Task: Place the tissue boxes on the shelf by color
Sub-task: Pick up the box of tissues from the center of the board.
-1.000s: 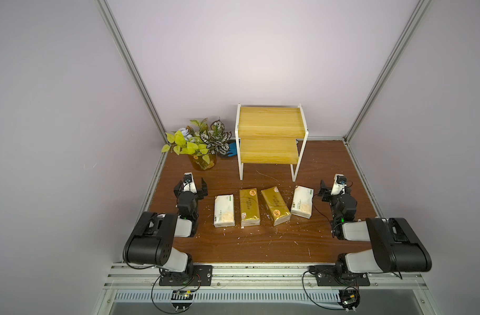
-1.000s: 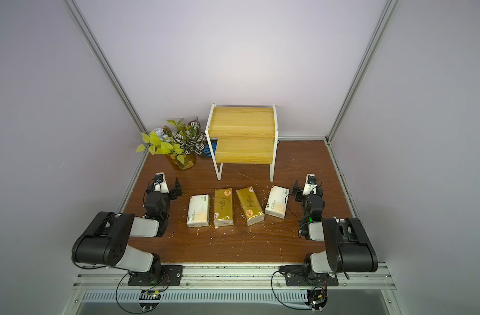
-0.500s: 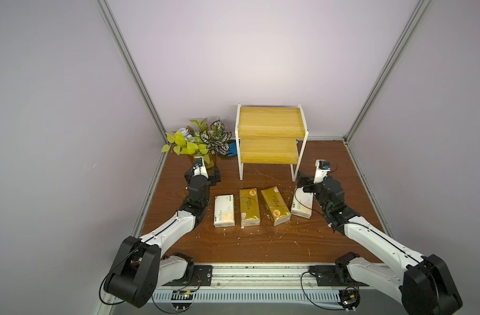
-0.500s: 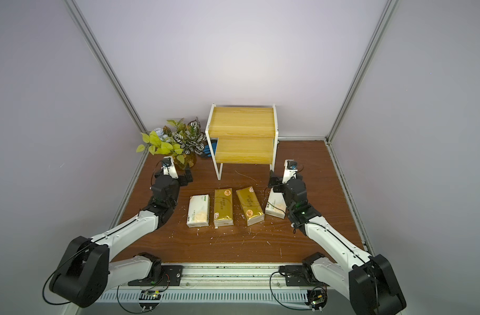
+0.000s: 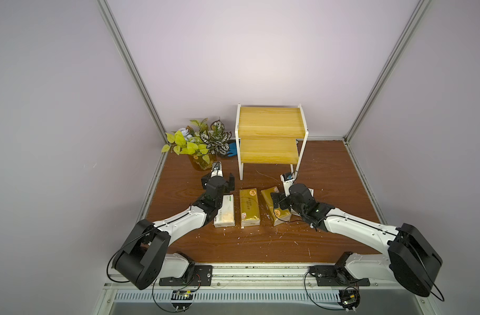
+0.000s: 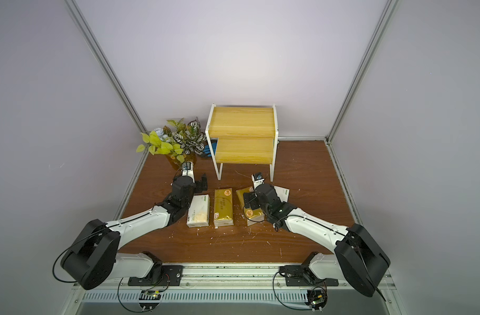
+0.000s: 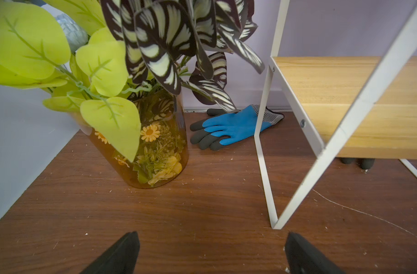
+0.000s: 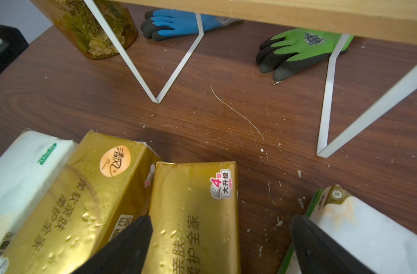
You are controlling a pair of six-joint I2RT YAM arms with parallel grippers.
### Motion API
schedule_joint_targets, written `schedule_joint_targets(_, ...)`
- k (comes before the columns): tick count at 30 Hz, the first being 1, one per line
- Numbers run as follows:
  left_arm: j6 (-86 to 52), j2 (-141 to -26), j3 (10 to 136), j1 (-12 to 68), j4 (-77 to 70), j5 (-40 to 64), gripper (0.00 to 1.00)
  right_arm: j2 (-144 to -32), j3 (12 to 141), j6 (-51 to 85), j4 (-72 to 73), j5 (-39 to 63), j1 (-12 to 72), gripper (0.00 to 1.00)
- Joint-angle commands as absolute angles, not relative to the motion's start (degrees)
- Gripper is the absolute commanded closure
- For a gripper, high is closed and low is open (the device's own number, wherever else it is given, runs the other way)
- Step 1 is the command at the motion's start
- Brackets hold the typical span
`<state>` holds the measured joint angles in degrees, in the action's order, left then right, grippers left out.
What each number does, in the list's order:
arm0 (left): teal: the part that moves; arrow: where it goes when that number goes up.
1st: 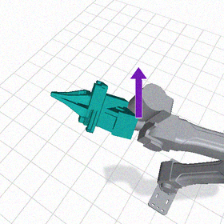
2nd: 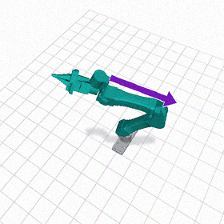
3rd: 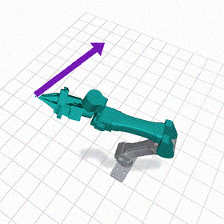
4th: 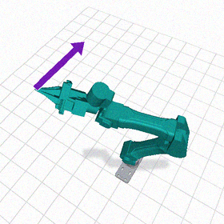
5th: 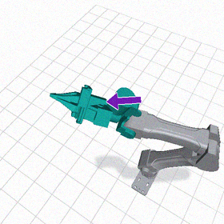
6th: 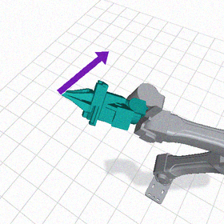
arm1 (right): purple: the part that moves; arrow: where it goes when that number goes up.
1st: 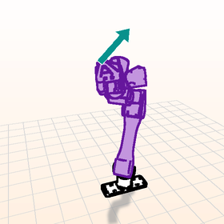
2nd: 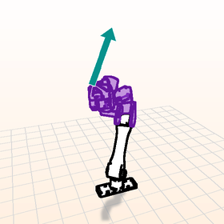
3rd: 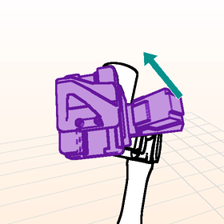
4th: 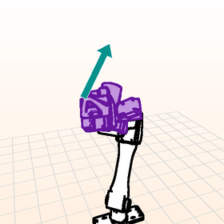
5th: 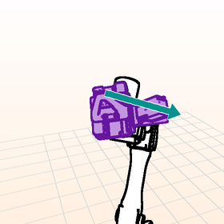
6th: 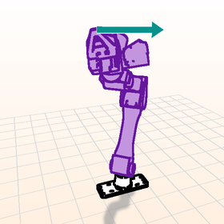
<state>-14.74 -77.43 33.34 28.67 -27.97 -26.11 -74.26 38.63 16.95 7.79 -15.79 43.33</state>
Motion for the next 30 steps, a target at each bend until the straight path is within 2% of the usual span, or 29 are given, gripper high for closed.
schedule_joint_targets(1,-16.49,-78.11,34.82,29.32,-26.3,-27.42,0.0,-73.96,40.9,15.39,6.21,-13.29,43.49,0.01)
schedule_joint_targets(9,-17.84,-80.0,35.85,29.5,-23.74,-27.24,0.0,-75.81,44.84,14.65,-2.07,-4.42,43.56,0.01)
schedule_joint_targets(30,-19.44,-82.44,36.39,29.52,-22.07,-24.14,0.0,-79.45,45.69,16.82,-9.93,-3.89,44.87,0.01)
